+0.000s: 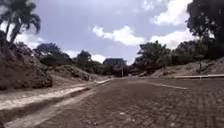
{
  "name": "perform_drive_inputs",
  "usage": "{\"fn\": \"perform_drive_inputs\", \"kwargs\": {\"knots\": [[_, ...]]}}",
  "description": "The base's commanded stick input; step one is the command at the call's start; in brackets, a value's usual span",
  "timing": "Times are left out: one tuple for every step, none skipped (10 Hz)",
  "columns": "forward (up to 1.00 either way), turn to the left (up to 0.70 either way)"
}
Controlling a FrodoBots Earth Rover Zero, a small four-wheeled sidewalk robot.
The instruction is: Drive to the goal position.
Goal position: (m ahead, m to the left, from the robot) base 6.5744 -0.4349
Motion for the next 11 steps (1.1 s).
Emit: {"fn": "perform_drive_inputs", "kwargs": {"knots": [[0.70,0.00],[0.70,0.00],[0.70,0.00],[0.70,0.00],[0.70,0.00],[0.70,0.00],[0.70,0.00],[0.70,-0.06],[0.70,-0.27],[0.70,-0.27],[0.70,-0.27]]}}
